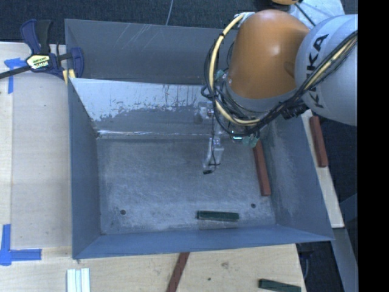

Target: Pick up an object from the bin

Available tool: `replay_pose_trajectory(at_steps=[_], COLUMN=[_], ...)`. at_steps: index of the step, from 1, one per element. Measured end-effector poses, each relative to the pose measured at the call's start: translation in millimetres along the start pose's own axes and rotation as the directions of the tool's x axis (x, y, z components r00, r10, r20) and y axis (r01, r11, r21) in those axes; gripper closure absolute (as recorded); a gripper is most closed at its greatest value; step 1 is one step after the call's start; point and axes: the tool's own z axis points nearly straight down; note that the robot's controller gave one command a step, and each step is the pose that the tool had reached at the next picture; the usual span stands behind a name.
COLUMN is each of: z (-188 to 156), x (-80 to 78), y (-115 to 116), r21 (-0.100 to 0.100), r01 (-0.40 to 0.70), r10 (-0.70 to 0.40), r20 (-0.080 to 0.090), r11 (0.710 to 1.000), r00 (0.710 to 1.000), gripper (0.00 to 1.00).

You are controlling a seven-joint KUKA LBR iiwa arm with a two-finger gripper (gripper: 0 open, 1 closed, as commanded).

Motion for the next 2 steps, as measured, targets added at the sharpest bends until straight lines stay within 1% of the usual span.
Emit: replay_pose_trajectory(at_steps=[1,2], z=[-4.4,-4.4], x=[-1.5,-1.5], y=[-0.4,-0.5], r21=[0.0,0.0], r01=[-0.003,-0.003], r10=[0.003,0.003], r20=[0.008,0.008], r11=[1.0,1.0], r00=[1.0,1.0], gripper=[1.0,1.0])
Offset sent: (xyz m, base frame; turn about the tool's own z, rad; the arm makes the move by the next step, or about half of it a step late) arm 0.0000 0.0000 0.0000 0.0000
